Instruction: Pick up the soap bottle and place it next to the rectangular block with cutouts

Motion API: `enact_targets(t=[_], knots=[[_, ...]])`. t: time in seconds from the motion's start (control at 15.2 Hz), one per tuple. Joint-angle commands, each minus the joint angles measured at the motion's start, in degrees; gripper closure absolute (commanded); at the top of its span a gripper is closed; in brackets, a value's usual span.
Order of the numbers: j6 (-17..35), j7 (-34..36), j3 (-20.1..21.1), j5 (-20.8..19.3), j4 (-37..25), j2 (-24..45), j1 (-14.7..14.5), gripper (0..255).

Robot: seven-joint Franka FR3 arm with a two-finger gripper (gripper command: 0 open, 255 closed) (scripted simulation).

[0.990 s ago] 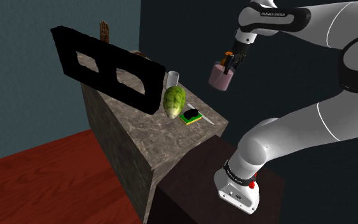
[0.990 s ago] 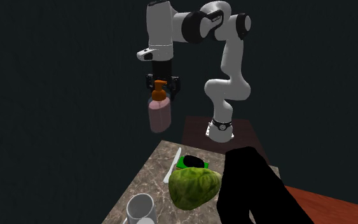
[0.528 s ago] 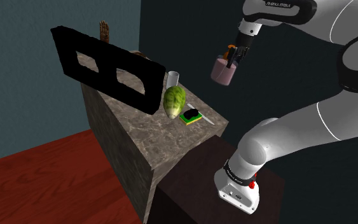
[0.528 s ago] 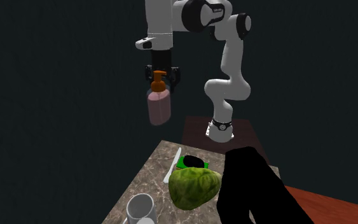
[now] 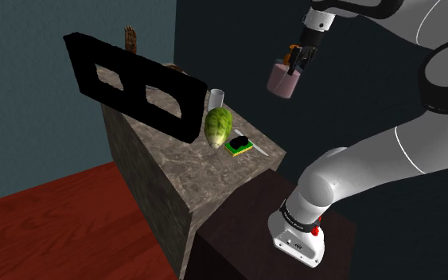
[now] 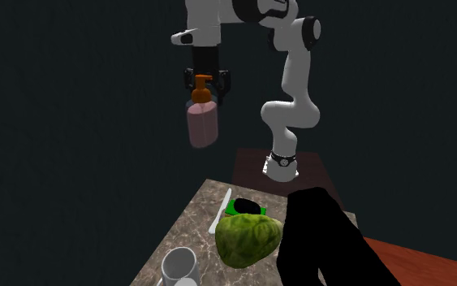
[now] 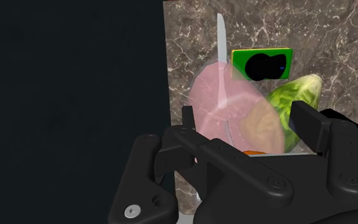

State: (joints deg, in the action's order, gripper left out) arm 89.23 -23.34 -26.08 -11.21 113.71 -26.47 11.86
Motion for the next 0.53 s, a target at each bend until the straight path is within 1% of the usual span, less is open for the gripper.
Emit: enact_targets(t=[0.0, 0.46], knots=[[-1.36, -0.19, 0.04, 0.23, -1.9, 0.55, -0.14, 255], [-6.61, -0.85, 0.18, 1.0, -9.01, 2.5, -0.6, 255]])
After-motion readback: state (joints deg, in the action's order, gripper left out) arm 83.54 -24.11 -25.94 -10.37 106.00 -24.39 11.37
